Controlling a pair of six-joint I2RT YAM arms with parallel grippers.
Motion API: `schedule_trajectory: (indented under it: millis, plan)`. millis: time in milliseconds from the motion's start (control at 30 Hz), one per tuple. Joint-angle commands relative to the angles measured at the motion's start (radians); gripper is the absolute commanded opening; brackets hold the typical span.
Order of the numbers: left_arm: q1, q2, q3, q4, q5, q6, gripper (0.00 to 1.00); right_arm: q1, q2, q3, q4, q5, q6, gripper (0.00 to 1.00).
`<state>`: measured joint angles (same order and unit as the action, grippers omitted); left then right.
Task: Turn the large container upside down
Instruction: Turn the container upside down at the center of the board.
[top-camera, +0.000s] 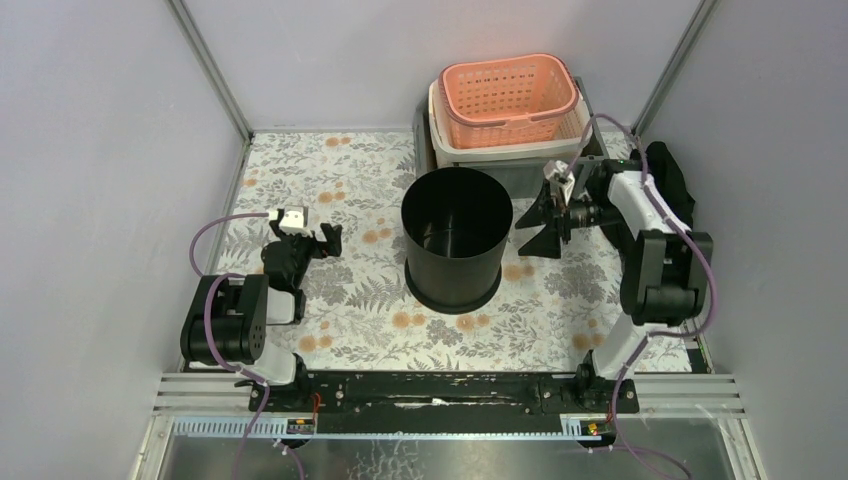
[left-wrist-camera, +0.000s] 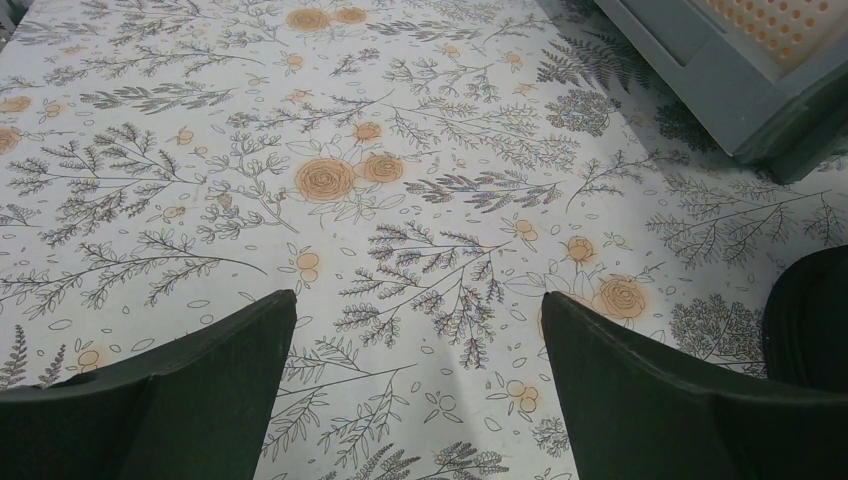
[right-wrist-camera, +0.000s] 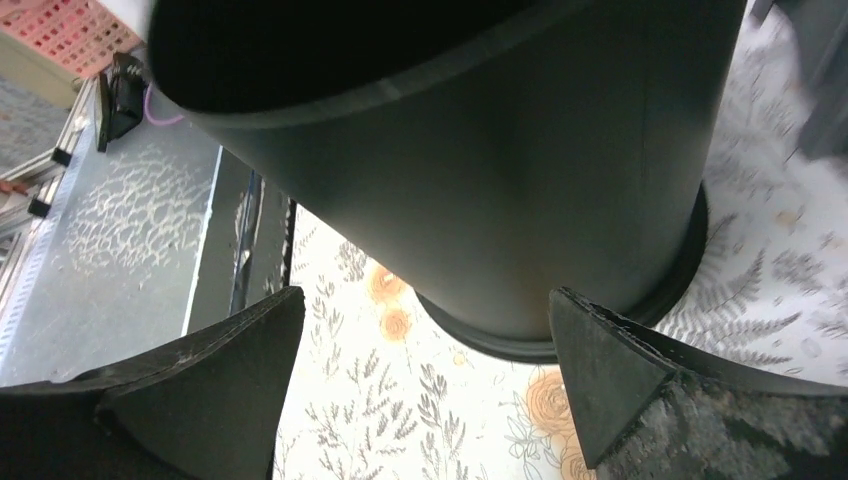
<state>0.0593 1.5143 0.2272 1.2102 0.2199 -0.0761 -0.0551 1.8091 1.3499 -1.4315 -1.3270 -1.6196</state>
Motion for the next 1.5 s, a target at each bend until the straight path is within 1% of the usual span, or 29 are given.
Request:
schedule_trajectory:
  millis: [0,133,200,267,333,367,400,433,467,500,533,567,600,633,667,733,800,867,900,967,1067,1133,1200,1233,1300,1333,1400,1467]
  plan:
    - [-0.002,0.009,-0.008,0.033,-0.005,0.017,1.0,-0.026,-0.165,0.08,-0.043,-0.111,0.166,0.99]
    - [-0.003,0.007,0.0,0.019,-0.02,0.019,1.0,-0.028,-0.338,0.098,-0.028,-0.141,0.226,0.99]
    - [-0.004,-0.026,0.01,-0.028,-0.075,-0.001,1.0,-0.028,-0.423,0.1,-0.017,-0.148,0.263,0.99]
    - [-0.005,-0.082,0.027,-0.109,-0.125,-0.019,1.0,-0.028,-0.507,0.087,0.102,-0.144,0.42,0.99]
    - [-0.006,-0.146,0.031,-0.165,-0.135,-0.019,1.0,-0.028,-0.606,0.033,0.319,-0.151,0.667,0.99]
    - [-0.011,-0.191,0.034,-0.209,-0.147,-0.02,1.0,-0.028,-0.657,-0.015,0.458,-0.172,0.8,0.99]
    - [-0.019,-0.236,0.04,-0.26,-0.158,-0.023,1.0,-0.028,-0.707,-0.066,0.612,-0.178,0.959,0.99]
    - [-0.032,-0.288,0.047,-0.3,-0.173,-0.038,1.0,-0.027,-0.769,-0.141,0.816,-0.136,1.161,0.99]
    - [-0.044,-0.333,0.055,-0.342,-0.19,-0.054,1.0,-0.026,-0.822,-0.204,1.034,-0.081,1.355,0.99]
    - [-0.059,-0.379,0.066,-0.378,-0.204,-0.069,1.0,-0.023,-0.874,-0.272,1.247,0.01,1.59,0.99]
    - [-0.075,-0.42,0.081,-0.418,-0.214,-0.086,1.0,-0.02,-0.933,-0.35,1.465,0.159,1.785,0.99]
    - [-0.091,-0.457,0.101,-0.466,-0.219,-0.102,1.0,-0.02,-0.996,-0.401,1.575,0.35,1.923,0.99]
    - [-0.114,-0.489,0.129,-0.518,-0.226,-0.114,1.0,-0.02,-1.048,-0.419,1.567,0.524,1.979,0.99]
    - [-0.139,-0.515,0.16,-0.578,-0.231,-0.118,1.0,-0.02,-1.079,-0.413,1.519,0.648,2.002,0.99]
    - [-0.169,-0.535,0.19,-0.628,-0.232,-0.12,1.0,-0.02,-1.083,-0.387,1.449,0.679,1.99,0.99]
    - [-0.234,-0.575,0.264,-0.733,-0.238,-0.115,1.0,-0.02,-1.041,-0.322,1.347,0.667,1.957,0.99]
    - [-0.298,-0.607,0.327,-0.834,-0.247,-0.116,1.0,-0.02,-1.003,-0.27,1.265,0.687,1.968,0.99]
    - [-0.354,-0.636,0.396,-0.94,-0.256,-0.147,1.0,-0.02,-0.984,-0.239,1.242,0.672,2.001,0.99]
    - [-0.374,-0.65,0.432,-1.009,-0.255,-0.166,1.0,-0.02,-0.975,-0.217,1.213,0.687,2.012,0.99]
    - [-0.407,-0.678,0.501,-1.094,-0.243,-0.215,1.0,-0.02,-0.959,-0.156,1.149,0.718,2.012,0.99]
    - [-0.429,-0.71,0.597,-1.192,-0.212,-0.311,1.0,-0.02,-0.918,-0.024,1.022,0.775,2.011,0.99]
    - [-0.431,-0.714,0.686,-1.27,-0.218,-0.409,1.0,-0.02,-0.874,0.072,0.948,0.765,2.034,0.99]
    - [-0.431,-0.683,0.811,-1.408,-0.224,-0.482,1.0,-0.02,-0.809,0.194,0.839,0.752,2.075,0.99]
    - [-0.431,-0.66,0.882,-1.486,-0.216,-0.495,1.0,-0.019,-0.769,0.252,0.778,0.725,2.095,0.99]
    - [-0.431,-0.606,1.026,-1.604,-0.187,-0.505,1.0,-0.02,-0.686,0.385,0.676,0.628,2.1,0.99]
    - [-0.43,-0.589,1.084,-1.634,-0.166,-0.505,1.0,-0.02,-0.638,0.42,0.628,0.542,2.081,0.99]
    - [-0.43,-0.582,1.128,-1.644,-0.119,-0.514,1.0,-0.02,-0.605,0.407,0.602,0.467,2.117,0.99]
    - [-0.43,-0.596,1.153,-1.642,-0.074,-0.533,1.0,-0.02,-0.602,0.333,0.655,0.387,2.175,0.99]
